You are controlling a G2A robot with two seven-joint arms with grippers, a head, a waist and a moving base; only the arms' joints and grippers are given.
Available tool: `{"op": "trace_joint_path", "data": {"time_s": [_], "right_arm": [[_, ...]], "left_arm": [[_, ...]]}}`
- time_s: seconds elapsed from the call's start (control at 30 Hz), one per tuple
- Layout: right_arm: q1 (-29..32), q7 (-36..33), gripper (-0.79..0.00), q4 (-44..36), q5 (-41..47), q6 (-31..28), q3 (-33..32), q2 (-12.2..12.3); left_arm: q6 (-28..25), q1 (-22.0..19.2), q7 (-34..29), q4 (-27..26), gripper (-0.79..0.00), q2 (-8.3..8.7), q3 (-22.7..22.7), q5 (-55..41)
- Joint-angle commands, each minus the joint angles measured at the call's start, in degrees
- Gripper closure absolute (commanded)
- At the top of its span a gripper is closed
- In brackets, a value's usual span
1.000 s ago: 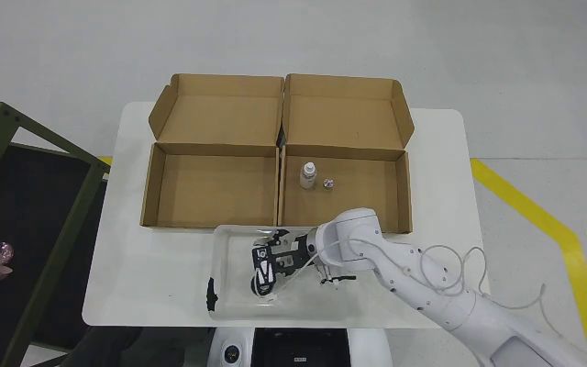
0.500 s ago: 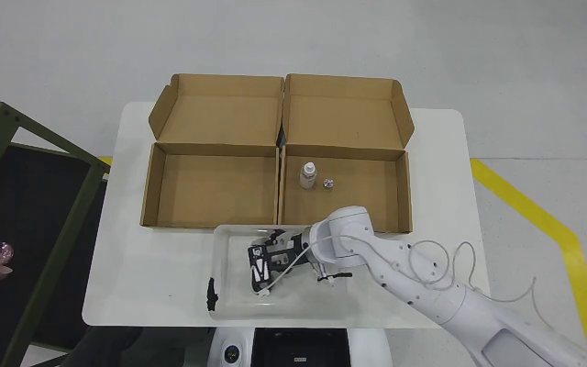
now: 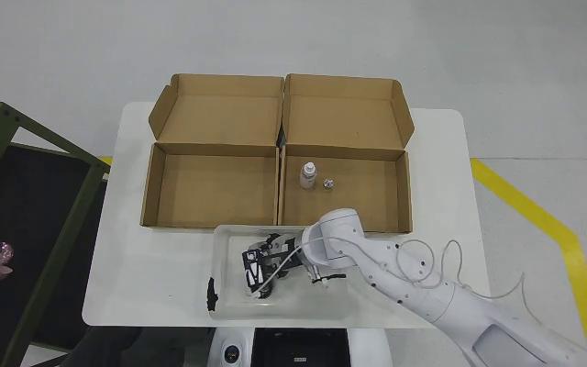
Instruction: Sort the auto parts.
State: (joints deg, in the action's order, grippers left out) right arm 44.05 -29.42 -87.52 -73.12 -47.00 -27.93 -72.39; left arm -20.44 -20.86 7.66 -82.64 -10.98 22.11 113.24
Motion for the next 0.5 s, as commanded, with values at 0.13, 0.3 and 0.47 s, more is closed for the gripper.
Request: {"op": "trace_joint_path", "data": {"time_s": [0.13,0.3,0.47], "right_arm": [[-0.3,-0.1,-0.200,0.6,-0.4,-0.1,0.1,-0.5],[-0.3,-0.4,0.000,0.1,-0.3,-0.5,-0.3,-0.7],[0.3,-0.5,0.000,-2.6,0.3,-1.3,-1.5,-0.4]], "left_arm": [[0.0,0.0,0.0,0.0,-0.785,0.00,0.0,0.0],[0.0,0.0,0.0,0.0,-0.785,0.00,0.0,0.0],[0.0,0.0,0.0,0.0,-0.785,0.00,0.0,0.0]]}}
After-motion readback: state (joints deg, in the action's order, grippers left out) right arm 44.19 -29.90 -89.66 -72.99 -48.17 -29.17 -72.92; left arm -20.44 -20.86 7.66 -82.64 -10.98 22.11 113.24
